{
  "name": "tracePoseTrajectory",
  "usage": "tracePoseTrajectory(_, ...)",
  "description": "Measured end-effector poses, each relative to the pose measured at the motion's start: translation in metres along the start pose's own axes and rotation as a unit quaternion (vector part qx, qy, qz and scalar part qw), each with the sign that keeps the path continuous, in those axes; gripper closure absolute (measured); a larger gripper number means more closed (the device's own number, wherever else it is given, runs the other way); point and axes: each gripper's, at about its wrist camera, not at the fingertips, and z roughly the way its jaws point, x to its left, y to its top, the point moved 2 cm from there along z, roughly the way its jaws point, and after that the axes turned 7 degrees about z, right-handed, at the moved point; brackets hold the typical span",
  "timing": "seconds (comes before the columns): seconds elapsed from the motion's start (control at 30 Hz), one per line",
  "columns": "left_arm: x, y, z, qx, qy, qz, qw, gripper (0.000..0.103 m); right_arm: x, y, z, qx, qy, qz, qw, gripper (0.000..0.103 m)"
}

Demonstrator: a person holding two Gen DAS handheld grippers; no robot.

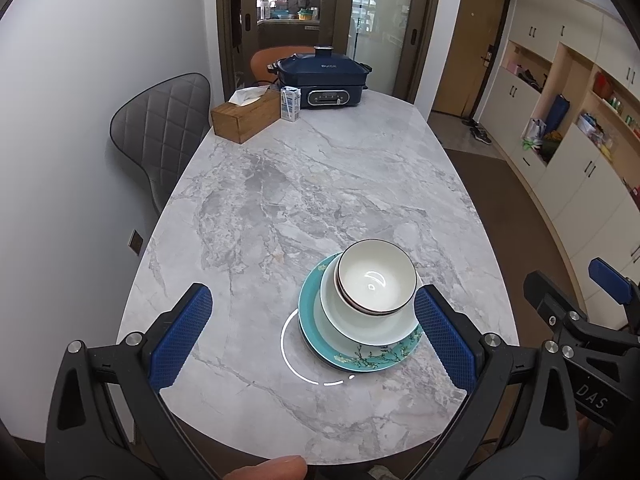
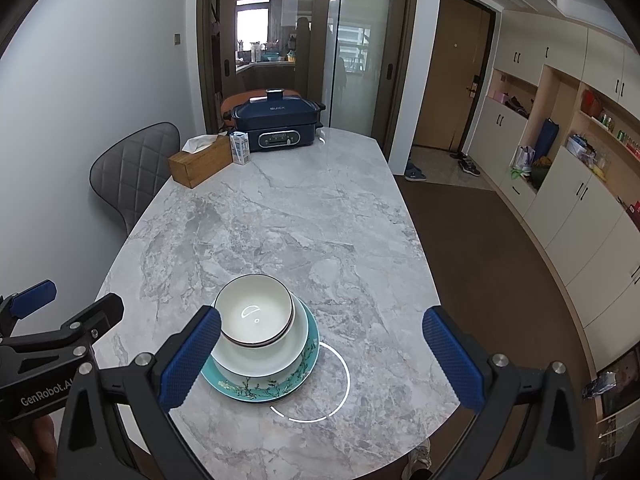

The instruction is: Organize plates and bowls

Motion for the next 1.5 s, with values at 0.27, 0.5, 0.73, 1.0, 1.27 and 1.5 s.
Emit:
tracePoseTrajectory(0.27,0.0024,-0.0015,-0.0001,0.001,0.000,0.002,1.0000,0.000,-0.0013,-0.0015,0.0010,0.006,0.000,0.003,1.000,0.000)
tracePoseTrajectory(0.5,0.0038,-0.0019,0.0012,0.001,-0.001,0.003,1.0000,0.000,-0.0014,-0.0018,0.0006,0.007,0.000,0.003,1.000,0.000)
tracePoseTrajectory(0.73,0.0072,-0.0057,0.0012,0.003,0.004,0.007,1.0000,0.000,-0.0035,-0.0047,0.0019,0.010,0.001,0.004,1.000,0.000)
tracePoseTrajectory(1.0,0.0077,-0.0060,0.0005,0.003,0.003,0.009,0.9999,0.000,-0.0050,-0.0069,0.0023,0.012,0.001,0.005,1.000,0.000)
tracePoseTrajectory(1.27,0.0099,-0.0091,0.0014,0.005,0.005,0.009,0.9999,0.000,-0.0047,-0.0059,0.0027,0.012,0.001,0.005,1.000,0.000)
tracePoseTrajectory(1.5,0.0101,-0.0090,0.0026,0.007,0.005,0.012,0.9999,0.000,-0.0053,-0.0054,0.0029,0.012,0.002,0.005,1.000,0.000)
